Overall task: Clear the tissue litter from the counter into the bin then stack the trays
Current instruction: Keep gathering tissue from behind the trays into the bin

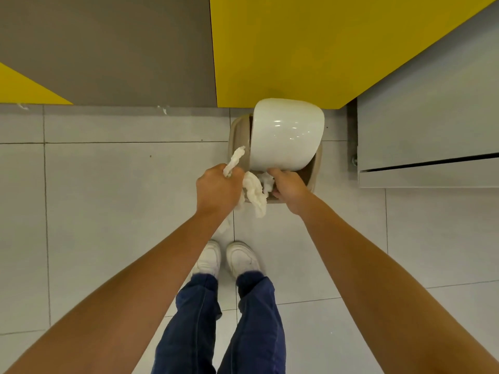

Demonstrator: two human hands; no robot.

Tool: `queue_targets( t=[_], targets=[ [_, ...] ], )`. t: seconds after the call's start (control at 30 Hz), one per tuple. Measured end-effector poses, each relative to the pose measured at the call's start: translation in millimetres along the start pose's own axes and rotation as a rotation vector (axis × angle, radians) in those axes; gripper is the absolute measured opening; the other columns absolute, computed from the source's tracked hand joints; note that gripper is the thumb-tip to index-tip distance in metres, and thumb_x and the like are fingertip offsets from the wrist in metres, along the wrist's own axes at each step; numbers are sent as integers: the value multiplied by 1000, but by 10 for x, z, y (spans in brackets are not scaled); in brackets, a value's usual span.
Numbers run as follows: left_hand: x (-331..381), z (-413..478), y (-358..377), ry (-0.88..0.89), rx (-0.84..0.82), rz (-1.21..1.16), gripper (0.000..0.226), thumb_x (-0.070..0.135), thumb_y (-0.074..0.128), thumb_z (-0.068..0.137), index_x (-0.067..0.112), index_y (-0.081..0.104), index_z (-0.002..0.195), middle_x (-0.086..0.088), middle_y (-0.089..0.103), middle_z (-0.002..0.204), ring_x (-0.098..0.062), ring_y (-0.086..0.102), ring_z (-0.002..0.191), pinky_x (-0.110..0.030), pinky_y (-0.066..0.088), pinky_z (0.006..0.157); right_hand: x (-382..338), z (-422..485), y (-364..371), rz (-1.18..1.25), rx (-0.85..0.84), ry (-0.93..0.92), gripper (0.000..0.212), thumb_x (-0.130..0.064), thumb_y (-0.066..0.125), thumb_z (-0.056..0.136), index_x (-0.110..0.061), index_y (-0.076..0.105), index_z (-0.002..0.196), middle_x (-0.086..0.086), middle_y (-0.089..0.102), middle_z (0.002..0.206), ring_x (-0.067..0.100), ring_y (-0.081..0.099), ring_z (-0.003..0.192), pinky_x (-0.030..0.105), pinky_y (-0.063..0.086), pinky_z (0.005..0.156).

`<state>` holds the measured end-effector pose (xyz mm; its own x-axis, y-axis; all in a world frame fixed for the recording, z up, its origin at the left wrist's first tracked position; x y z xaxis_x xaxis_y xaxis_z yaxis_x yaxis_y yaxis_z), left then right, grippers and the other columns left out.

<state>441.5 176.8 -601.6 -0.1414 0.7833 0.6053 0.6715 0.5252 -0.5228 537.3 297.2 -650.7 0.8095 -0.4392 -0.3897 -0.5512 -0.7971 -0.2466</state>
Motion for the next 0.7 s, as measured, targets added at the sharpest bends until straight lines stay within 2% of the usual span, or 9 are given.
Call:
queue_targets(
  t=[0.1, 0.17, 0.23, 0.3, 0.37, 0.43, 0.5, 0.6, 0.7],
  targets=[
    [32, -42, 152, -53, -30, -91, 30, 27, 43, 95, 11, 55, 73, 1, 49, 63, -15, 46, 61, -24, 39, 55, 20, -12, -73, 85, -17, 41, 22, -26, 45, 93, -10, 59, 97, 7, 53, 86, 19, 48, 79, 34, 45, 84],
    [64, -73, 288, -115, -65, -162, 28, 29, 43, 95, 9, 58, 83, 0, 52, 66, -16, 48, 62, -26, 40, 57, 26, -39, -162, 152, -9, 59, 29, -22, 44, 94, -5, 57, 114, 11, 58, 100, 25, 55, 92, 37, 49, 92],
    [99, -86, 446, -194, -113, -228, 27, 31, 44, 94, 12, 59, 83, -1, 53, 68, -18, 50, 63, -28, 42, 59, 1, -107, -262, 190, -15, 69, 32, -19, 44, 95, -2, 56, 119, 14, 61, 106, 28, 58, 97, 42, 50, 96],
    [137, -81, 612, -306, -166, -314, 27, 33, 47, 93, 15, 56, 75, -2, 52, 64, -18, 48, 55, -26, 40, 54, -20, -142, -349, 217, -39, 55, 31, -16, 44, 95, 0, 58, 117, 15, 64, 109, 31, 62, 100, 46, 50, 95],
    [163, -44, 771, -427, -214, -435, 27, 32, 51, 92, 15, 55, 72, -3, 51, 62, -15, 44, 51, -24, 35, 49, -29, -162, -417, 200, -46, 32, 28, -17, 45, 95, -1, 61, 111, 15, 67, 109, 31, 63, 103, 44, 51, 94],
    [170, 11, 908, -531, -245, -526, 24, 31, 55, 90, 14, 56, 74, -2, 52, 63, -14, 44, 52, -23, 33, 47, -36, -188, -456, 153, -45, 14, 24, -22, 44, 95, -7, 63, 95, 11, 68, 98, 27, 64, 97, 38, 51, 89],
    [137, 81, 1019, -621, -255, -569, 21, 30, 58, 89, 13, 56, 76, -3, 53, 67, -13, 44, 53, -22, 33, 46, -46, -210, -479, 132, -45, 5, 23, -29, 43, 94, -16, 61, 86, 2, 64, 90, 23, 61, 99, 35, 47, 92],
    [83, 199, 1141, -723, -231, -677, 14, 23, 57, 91, 10, 59, 86, -3, 54, 73, -11, 42, 51, -19, 33, 39, -30, -194, -513, 131, -48, -6, 25, -36, 41, 96, -20, 59, 91, -5, 59, 88, 18, 56, 98, 32, 42, 96],
    [90, 308, 1224, -750, -208, -723, 19, 21, 54, 92, 8, 61, 105, -7, 59, 90, -13, 45, 55, -24, 40, 48, 18, -162, -528, 105, -81, -28, 23, -37, 37, 98, -24, 56, 93, -10, 56, 84, 10, 51, 87, 28, 40, 89]
  ],
)
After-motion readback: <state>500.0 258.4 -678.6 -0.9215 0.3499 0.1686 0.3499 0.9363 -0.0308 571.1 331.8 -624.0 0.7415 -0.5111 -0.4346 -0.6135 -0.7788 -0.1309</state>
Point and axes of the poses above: each hand's wrist, its own z-axis towards the middle knuckle, its own y-axis out of the palm, x = y × z, the point moved 3 cm from there along z, towards the middle knuckle
